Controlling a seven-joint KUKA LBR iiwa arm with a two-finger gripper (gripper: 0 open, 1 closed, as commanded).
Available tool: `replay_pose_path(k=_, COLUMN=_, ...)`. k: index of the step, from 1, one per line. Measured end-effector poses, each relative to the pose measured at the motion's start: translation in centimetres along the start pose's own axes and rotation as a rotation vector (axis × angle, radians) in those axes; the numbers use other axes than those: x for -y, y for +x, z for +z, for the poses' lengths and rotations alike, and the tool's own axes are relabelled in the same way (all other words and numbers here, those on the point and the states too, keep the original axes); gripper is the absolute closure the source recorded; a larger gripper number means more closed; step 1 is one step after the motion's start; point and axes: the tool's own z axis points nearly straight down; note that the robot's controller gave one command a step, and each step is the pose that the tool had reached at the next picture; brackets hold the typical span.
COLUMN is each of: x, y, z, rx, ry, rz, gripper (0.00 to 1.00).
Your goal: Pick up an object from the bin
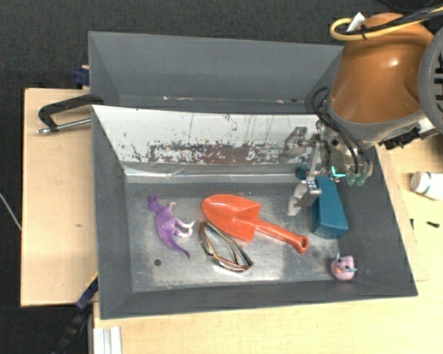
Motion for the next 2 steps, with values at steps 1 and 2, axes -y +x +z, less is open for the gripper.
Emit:
replay_pose_path(k=1, x=0.0, y=-0.1, z=-0.3, rx=0.007, ry=0.000, rz=0.000, gripper=0.00)
replay_pose_path(k=2, x=-2.7, y=-0.7, z=6.4, rx=0.010, ry=0.000, rz=0.044, gripper=0.00)
